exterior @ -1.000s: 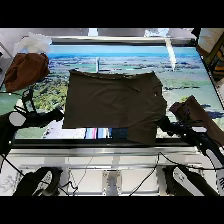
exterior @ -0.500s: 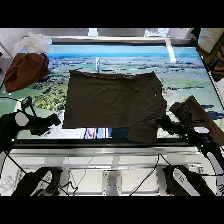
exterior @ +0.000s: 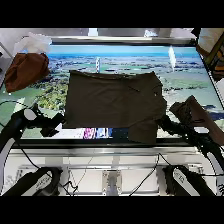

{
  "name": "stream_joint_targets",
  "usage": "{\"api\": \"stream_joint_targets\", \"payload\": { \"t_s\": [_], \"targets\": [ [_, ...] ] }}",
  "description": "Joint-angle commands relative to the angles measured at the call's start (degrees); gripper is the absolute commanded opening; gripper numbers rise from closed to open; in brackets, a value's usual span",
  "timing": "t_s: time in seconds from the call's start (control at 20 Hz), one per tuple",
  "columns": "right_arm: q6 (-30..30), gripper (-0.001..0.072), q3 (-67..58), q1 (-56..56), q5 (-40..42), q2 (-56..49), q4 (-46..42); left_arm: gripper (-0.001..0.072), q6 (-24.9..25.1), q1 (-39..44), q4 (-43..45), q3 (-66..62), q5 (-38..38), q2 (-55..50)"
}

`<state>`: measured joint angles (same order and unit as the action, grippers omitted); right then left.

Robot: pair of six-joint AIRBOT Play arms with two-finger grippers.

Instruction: Fold the shirts.

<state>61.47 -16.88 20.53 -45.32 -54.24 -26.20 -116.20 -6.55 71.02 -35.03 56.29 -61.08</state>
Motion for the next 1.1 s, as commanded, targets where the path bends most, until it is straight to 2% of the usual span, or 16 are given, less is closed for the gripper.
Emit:
{"api": "stream_joint_targets", "payload": {
  "t_s": [0.0,0.2,0.25,0.3,0.35,0.5,0.55,0.6,0.65,0.8,0.85,0.95,1.05],
  "targets": [
    [0.0,0.0033,0.0,0.0,-0.6,0.0,0.1,0.0615,-0.7,-0.3,-2.4,0.0,-3.1,-3.8],
    [0.0,0.0033,0.0,0.0,-0.9,0.0,0.1,0.0613,-1.2,-0.3,-1.5,0.0,-5.4,-4.8],
    [0.0,0.0033,0.0,0.0,-0.9,0.0,0.1,0.0588,-1.8,-0.3,-1.6,0.0,-6.9,-4.9],
    [0.0,0.0033,0.0,0.0,-0.8,0.0,0.2,0.0505,-2.6,-0.3,-1.9,0.0,-7.7,-5.2],
    [0.0,0.0032,0.0,0.0,-0.8,0.0,0.2,0.0458,-2.6,-0.3,-2.4,0.0,-8.4,-5.6],
    [0.0,0.0032,0.0,0.0,-0.8,0.0,0.6,0.0457,-2.5,-0.3,-4.3,0.0,-8.9,-8.2],
    [0.0,0.0032,0.0,0.0,-0.8,0.0,0.6,0.0436,-2.0,-0.3,-5.2,0.0,-8.9,-9.3],
    [0.0,0.0033,0.0,0.0,-0.8,0.0,0.6,0.0253,-1.2,-0.3,-6.4,0.0,-8.9,-10.1],
    [0.0,0.0033,0.0,0.0,-0.8,0.0,0.6,0.0004,-0.3,-0.2,-7.2,0.0,-9.1,-10.5],
    [0.0,0.0032,-0.1,0.0,-0.8,0.1,1.8,0.0012,0.9,-0.2,-8.7,0.0,-9.4,-10.4],
    [0.0,0.0032,-0.6,0.0,-0.9,0.3,1.9,0.0012,3.3,-0.3,-11.4,-0.2,-9.4,-10.2],
    [0.0,0.0032,-3.5,0.0,-2.3,2.2,1.8,0.0011,11.4,-0.3,-19.8,-0.6,-10.3,-7.5],
    [0.1,0.0032,-8.4,0.0,-3.8,6.6,1.8,0.0011,22.5,-0.3,-31.7,-2.0,-11.4,-1.3]
  ]
}}
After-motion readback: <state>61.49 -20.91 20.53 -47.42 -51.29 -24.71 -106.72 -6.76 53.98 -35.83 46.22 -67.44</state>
